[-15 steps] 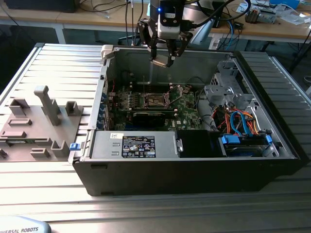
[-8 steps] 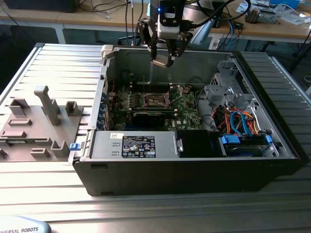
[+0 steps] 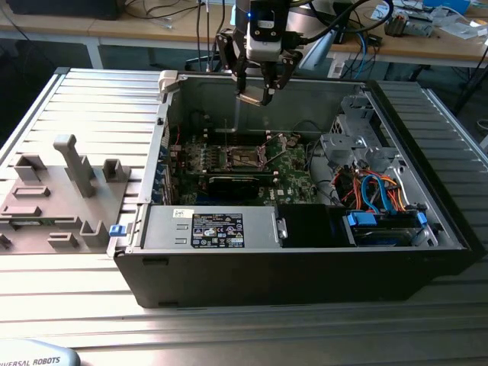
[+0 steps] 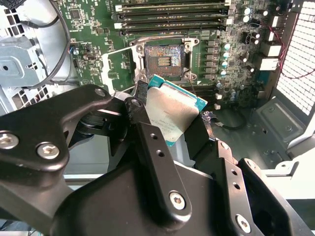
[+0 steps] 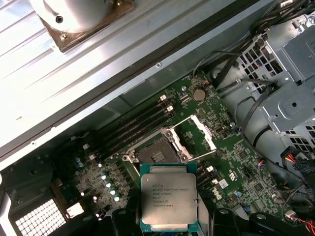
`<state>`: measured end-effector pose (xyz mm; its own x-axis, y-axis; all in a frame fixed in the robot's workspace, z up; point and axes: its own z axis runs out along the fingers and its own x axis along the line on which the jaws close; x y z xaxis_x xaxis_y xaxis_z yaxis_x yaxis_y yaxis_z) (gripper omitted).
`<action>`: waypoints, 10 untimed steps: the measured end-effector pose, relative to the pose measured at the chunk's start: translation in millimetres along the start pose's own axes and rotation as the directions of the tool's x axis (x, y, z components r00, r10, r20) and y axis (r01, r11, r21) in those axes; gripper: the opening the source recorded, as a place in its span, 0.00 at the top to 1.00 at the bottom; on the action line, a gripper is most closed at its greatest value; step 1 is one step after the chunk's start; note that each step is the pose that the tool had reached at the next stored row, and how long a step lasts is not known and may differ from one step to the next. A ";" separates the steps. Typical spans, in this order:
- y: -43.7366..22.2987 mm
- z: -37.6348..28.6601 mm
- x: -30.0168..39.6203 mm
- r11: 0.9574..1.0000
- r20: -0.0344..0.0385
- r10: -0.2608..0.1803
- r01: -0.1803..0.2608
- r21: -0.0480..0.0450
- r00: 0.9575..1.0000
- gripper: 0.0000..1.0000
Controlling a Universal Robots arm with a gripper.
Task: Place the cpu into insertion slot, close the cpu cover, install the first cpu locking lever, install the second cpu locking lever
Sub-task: 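Place the cpu into insertion slot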
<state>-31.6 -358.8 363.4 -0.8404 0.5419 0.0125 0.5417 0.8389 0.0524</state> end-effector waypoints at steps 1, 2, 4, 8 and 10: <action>0.0 0.0 0.0 1.000 0.000 0.001 -0.001 0.000 1.000 0.46; 0.0 0.0 0.0 1.000 0.000 0.003 -0.003 0.000 1.000 0.46; 0.0 0.0 0.0 1.000 0.000 0.006 -0.006 0.000 1.000 0.46; 0.0 0.0 0.0 1.000 0.001 0.013 -0.013 0.000 1.000 0.46; 0.0 0.0 0.0 1.000 0.001 0.016 -0.016 0.000 1.000 0.46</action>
<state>-31.6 -358.8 363.4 -0.8315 0.5554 0.0124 0.5552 0.8301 0.0524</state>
